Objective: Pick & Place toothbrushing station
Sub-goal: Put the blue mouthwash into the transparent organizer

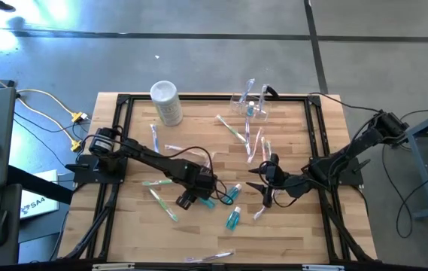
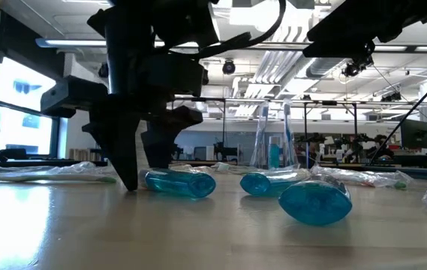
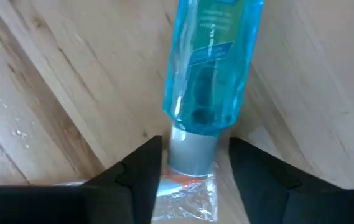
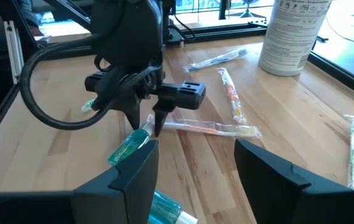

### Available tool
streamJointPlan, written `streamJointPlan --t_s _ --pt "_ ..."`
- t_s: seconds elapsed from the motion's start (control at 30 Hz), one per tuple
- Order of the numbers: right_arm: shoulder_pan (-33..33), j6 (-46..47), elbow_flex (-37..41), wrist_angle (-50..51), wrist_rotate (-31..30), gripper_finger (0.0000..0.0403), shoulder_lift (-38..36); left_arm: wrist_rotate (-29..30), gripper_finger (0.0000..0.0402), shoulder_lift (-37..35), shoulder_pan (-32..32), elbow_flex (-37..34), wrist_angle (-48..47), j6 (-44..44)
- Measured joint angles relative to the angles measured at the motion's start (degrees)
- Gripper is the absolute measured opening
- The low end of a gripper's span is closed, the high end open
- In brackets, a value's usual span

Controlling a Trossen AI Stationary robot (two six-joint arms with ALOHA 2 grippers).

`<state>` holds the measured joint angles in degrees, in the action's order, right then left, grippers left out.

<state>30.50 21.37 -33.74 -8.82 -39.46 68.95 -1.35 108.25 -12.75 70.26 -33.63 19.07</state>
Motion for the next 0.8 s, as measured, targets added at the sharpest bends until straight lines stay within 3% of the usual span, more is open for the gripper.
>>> streamJointPlan --t_s 0.2,0.5,0.6,0.8 --pt "0.0 1.0 0.0 0.0 0.6 0.0203 0.0 0.3 0.0084 0.0 0.0 0.0 0.5 0.1" --pt "0.0 1.1 0.0 0.2 0.7 0.0203 0.0 2.7 0.0084 0.0 0.0 1.2 -3.7 -1.2" --pt "0.0 1.1 0.0 0.2 0.7 0.0203 0.0 8.7 0.0084 0.1 -1.0 5.6 -13.2 -2.2" --pt "0.0 5.1 0.0 0.6 0.7 0.0203 0.0 29.3 0.0084 0.1 -6.6 16.0 -29.6 -0.2"
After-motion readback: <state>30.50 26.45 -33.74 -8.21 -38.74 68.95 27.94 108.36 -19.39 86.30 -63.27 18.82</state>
